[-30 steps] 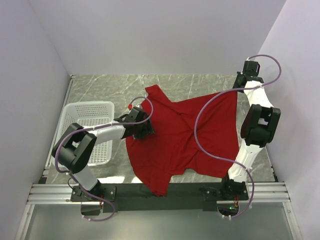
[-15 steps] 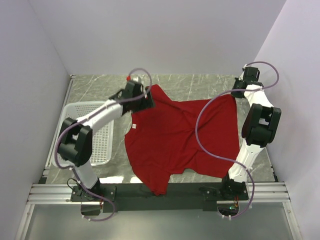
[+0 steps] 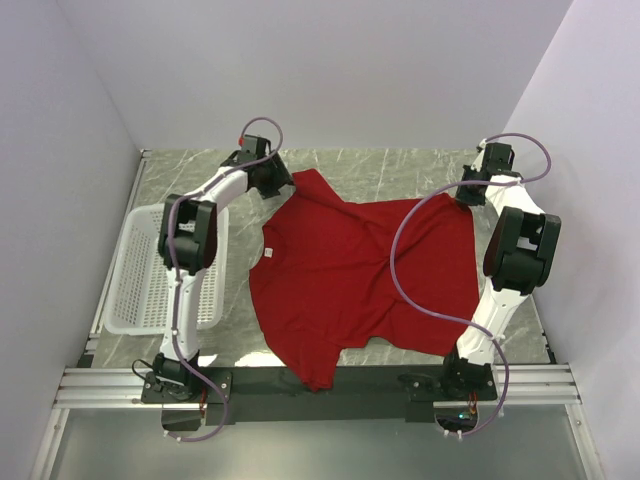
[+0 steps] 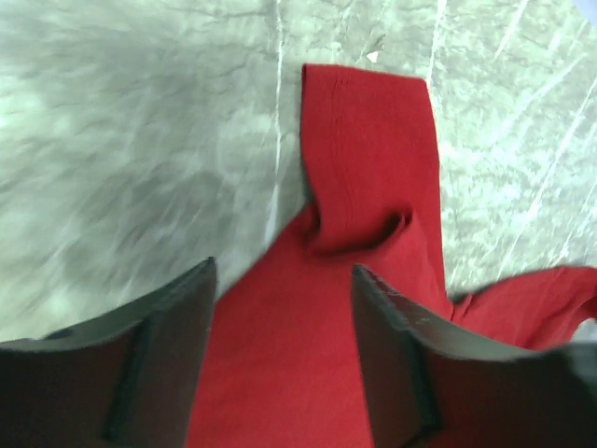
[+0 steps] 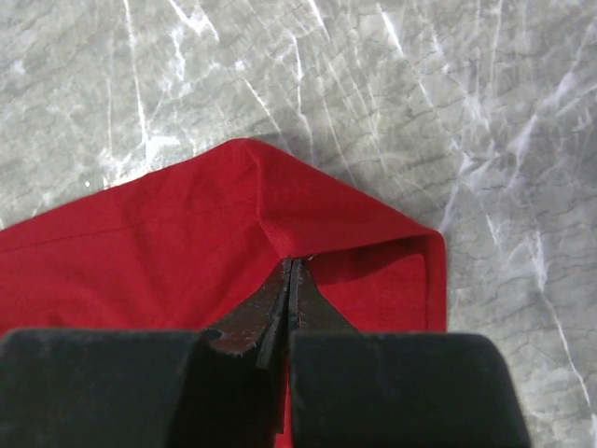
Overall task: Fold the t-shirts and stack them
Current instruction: Flatten the tshirt out
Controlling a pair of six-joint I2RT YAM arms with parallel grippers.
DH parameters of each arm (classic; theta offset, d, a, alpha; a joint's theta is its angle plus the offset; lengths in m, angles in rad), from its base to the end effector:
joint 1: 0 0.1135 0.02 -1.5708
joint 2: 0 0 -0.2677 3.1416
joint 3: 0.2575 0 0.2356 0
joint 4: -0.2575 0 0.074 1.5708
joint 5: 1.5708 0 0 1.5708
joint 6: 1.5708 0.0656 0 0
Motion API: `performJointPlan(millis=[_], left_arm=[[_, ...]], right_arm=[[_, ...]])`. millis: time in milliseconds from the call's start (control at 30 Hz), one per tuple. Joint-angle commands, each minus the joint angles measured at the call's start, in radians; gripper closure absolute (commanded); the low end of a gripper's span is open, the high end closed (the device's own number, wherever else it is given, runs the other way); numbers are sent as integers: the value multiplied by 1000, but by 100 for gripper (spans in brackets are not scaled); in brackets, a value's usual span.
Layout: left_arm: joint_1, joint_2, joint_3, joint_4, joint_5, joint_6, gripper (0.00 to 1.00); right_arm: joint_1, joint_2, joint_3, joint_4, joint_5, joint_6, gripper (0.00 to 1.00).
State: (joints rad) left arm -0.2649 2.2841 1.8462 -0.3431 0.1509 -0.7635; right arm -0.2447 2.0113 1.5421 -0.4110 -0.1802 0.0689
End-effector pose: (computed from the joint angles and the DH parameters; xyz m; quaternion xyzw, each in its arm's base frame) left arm 0.5046 -0.1471 0.1759 -0.1990 0.8991 -0.2493 0.2998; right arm 0.4421 -0.0983 0.1993 0.1163 0.9304 0.0547 0.3432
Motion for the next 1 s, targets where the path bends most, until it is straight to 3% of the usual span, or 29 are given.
performJointPlan(millis=[0, 467, 633, 767, 967], left_arm=[[-8, 70, 132, 42, 75, -92, 38], [-8, 275, 326, 27, 52, -186, 50], [-8, 316, 357, 44, 81, -192, 68], [-7, 290, 348, 76, 88, -171, 97], [10, 145, 272, 210, 84, -125, 100]], right_arm=[[12, -52, -5, 29, -30, -9, 100], [13, -42, 1, 14, -47, 0, 100], [13, -37, 19, 3, -53, 3, 100], [13, -40, 29, -3, -70, 2, 100], [12, -68, 35, -8, -111, -11, 100]])
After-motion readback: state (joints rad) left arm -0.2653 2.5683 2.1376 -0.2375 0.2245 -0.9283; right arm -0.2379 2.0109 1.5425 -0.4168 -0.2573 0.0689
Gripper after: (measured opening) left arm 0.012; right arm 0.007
